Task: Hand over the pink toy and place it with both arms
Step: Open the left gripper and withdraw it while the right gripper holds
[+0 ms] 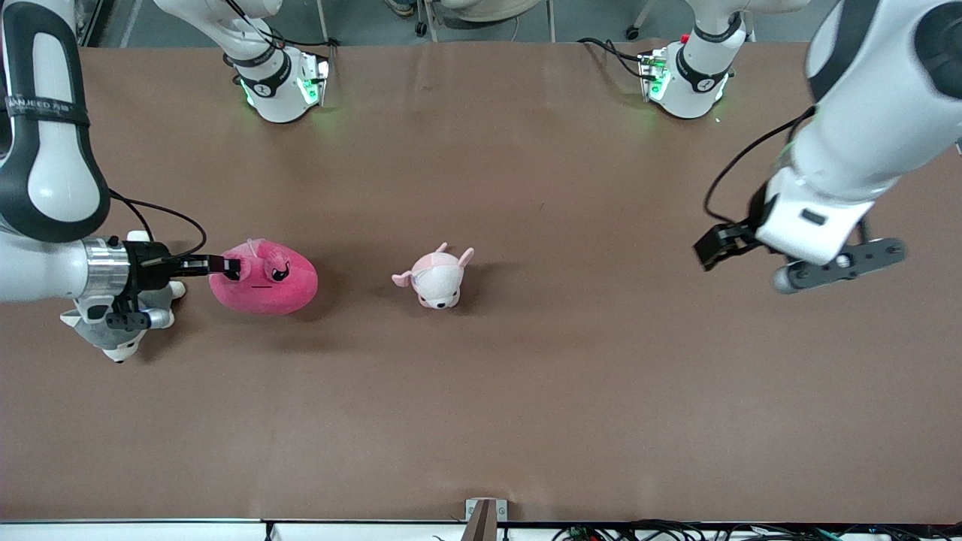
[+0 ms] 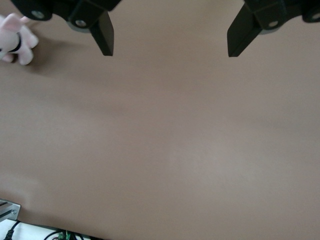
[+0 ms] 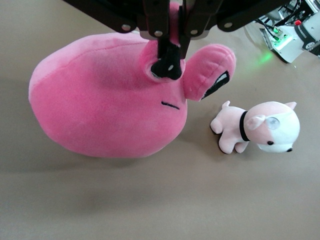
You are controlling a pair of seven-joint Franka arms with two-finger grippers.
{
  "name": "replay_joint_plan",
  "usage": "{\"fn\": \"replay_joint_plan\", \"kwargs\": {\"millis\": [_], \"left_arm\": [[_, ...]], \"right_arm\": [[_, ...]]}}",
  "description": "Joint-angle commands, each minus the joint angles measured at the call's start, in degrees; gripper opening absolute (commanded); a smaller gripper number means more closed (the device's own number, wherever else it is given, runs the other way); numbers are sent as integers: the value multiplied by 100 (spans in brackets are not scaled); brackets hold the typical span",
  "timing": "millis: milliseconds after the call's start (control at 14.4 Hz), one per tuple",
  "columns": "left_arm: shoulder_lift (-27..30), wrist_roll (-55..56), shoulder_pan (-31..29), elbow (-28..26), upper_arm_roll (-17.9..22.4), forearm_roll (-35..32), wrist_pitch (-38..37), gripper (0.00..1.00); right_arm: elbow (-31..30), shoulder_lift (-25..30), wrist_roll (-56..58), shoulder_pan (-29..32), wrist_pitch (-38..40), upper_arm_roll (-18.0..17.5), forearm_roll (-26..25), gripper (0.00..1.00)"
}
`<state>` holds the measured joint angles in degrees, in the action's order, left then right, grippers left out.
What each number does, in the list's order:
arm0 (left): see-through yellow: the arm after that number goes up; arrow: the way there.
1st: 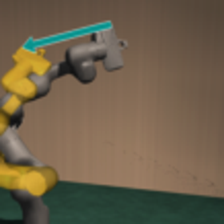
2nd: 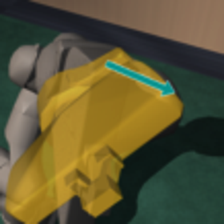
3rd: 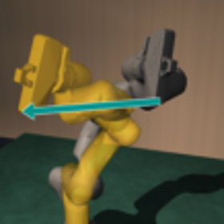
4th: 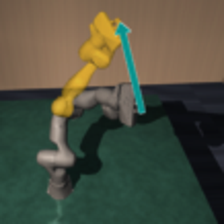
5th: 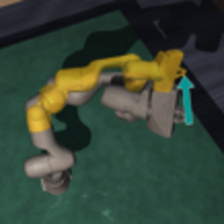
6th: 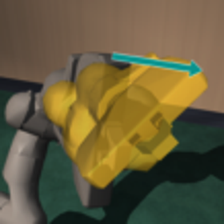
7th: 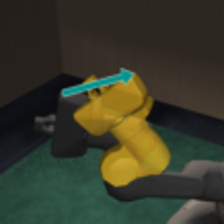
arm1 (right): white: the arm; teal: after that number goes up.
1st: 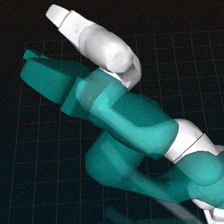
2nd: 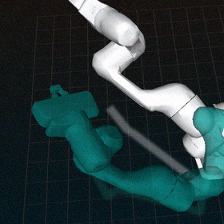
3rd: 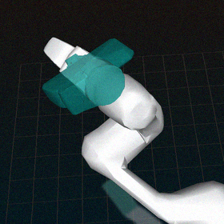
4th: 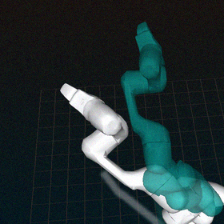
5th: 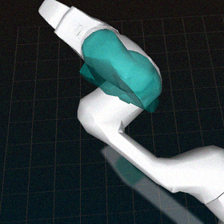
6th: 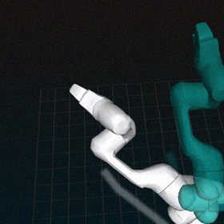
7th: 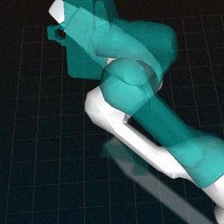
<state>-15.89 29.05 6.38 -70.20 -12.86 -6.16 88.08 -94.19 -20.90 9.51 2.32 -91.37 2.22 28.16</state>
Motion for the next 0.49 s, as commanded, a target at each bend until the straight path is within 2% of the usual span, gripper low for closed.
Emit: {"fn": "replay_joint_plan", "kwargs": {"millis": [0, 70, 209, 348, 418], "left_arm": [[384, -898, -198, -134, 133, -69, -265, 100], [568, -1179, -190, -152, 378, -43, -396, 100], [840, -1934, -277, -300, 547, -8, -704, 100], [1174, -2445, -479, -651, 670, 219, -766, 100], [1385, -2665, -514, -896, 853, 430, -784, 100]], "right_arm": [[76, -204, 323, 251, 154, -90, 216, 0], [85, -248, 480, 269, 224, -90, 225, 0], [93, -362, 631, 269, 234, -90, 234, 0], [111, -511, 658, 278, 234, -90, 365, 0], [120, -573, 701, 295, 234, -82, 523, 0]]}}
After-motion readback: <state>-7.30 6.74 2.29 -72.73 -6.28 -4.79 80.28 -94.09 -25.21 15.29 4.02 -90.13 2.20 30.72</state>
